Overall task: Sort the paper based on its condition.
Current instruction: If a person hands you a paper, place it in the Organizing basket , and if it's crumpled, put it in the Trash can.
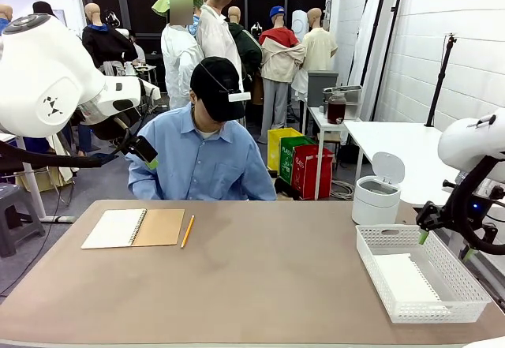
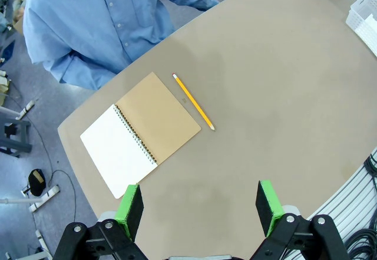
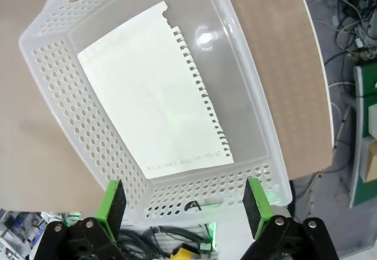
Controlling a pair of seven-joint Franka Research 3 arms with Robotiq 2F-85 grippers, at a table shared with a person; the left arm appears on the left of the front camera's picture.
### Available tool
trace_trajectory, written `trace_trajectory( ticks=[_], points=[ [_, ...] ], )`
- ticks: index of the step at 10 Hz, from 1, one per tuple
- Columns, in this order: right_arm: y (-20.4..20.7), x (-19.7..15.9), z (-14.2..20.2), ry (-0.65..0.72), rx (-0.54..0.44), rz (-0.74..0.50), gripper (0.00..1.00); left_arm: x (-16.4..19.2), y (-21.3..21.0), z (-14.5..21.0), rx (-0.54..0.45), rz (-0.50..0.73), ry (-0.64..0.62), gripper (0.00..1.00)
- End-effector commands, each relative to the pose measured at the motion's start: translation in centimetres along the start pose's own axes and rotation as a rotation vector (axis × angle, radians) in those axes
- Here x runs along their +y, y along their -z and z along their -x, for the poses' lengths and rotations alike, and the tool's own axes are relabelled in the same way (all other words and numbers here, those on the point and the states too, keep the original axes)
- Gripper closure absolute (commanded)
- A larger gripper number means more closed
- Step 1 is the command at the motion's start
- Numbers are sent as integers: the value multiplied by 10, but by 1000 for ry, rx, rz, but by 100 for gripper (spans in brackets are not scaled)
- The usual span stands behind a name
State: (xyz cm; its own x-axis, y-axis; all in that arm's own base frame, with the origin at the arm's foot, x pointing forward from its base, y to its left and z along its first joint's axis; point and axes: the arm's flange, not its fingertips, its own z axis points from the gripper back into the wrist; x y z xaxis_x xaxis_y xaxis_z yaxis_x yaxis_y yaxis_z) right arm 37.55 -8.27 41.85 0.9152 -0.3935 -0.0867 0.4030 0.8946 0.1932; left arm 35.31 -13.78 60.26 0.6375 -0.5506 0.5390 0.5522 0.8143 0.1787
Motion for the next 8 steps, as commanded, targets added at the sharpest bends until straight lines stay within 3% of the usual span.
trace_trajectory(
  ticks=[1,8],
  points=[
    [3,-2,0,-12,-1,-3,0,1,-1,0,-3,3,5,0],
    [3,-2,0,-12,-1,-3,0,1,-1,0,-3,3,5,0]
  ],
)
